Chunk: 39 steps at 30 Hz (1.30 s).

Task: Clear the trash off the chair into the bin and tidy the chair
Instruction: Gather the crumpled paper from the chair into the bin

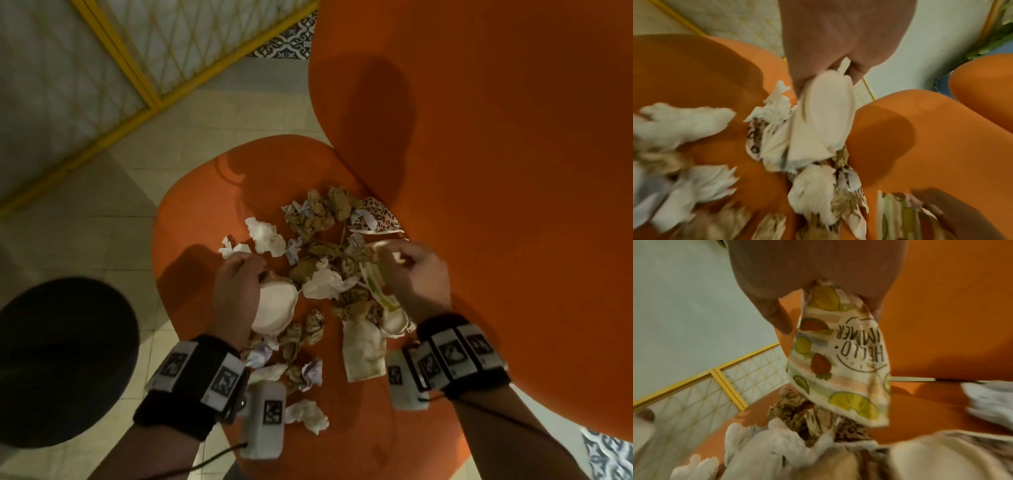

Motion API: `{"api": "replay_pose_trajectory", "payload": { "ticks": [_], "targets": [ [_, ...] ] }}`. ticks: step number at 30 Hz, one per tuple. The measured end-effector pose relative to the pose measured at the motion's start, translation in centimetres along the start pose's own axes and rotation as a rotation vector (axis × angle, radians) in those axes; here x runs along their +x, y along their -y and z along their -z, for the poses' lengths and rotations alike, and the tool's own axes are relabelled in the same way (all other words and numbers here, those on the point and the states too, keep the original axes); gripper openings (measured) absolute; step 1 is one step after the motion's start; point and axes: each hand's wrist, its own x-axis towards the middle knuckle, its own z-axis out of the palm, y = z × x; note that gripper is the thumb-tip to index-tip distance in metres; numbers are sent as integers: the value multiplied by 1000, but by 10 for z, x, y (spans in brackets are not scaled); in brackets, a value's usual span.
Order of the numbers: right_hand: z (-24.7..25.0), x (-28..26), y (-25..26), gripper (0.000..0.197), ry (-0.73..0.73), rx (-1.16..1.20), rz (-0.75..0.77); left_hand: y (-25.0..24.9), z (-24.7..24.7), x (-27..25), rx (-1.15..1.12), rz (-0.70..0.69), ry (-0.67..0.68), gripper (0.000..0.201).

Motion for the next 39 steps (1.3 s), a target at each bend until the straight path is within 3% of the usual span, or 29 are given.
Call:
{"api": "replay_pose_trajectory", "payload": {
  "ticks": [2, 4, 6, 9, 11, 13, 17, 20, 24, 27, 33, 39],
  "targets": [
    [-11, 22, 17, 38, 116, -137, -43, 3, -3, 11, 352, 39, 51, 11],
    [-29, 51, 30, 26, 156, -265, -54, 5, -10, 13, 587, 98, 84, 15],
    [-47, 74, 40, 25, 191, -453, -98, 12, -21, 11, 720, 124, 139, 32],
    [-66, 91, 43, 32, 250, -662, -184, 35, -34, 12, 972, 45, 188, 59],
    [-75, 95, 39, 37, 266, -759, -191, 41, -35, 15, 1036, -4, 143, 59],
    [-79, 95, 33, 38, 268, -778, -185, 41, -35, 16, 1079, -46, 115, 50],
    [-77, 98, 25, 38, 228, -574, -170, 40, -36, 20, 1170, -60, 135, 45],
    [-70, 98, 26, 48, 230, -527, -238, 37, -37, 18, 1193, -70, 149, 48],
    [-48, 85, 23, 22, 266, -408, -183, 29, -36, 7, 1218, -72, 106, 48],
    [-29, 62, 20, 18, 124, -253, -112, 26, -35, -1, 1161, -96, 78, 51],
    [-7, 20, 18, 17, -81, 12, 4, 18, -33, -21, 858, -143, 6, 52],
    [8, -14, 13, 9, -140, 155, 100, 13, -35, -39, 553, -159, -29, 51]
  ]
}}
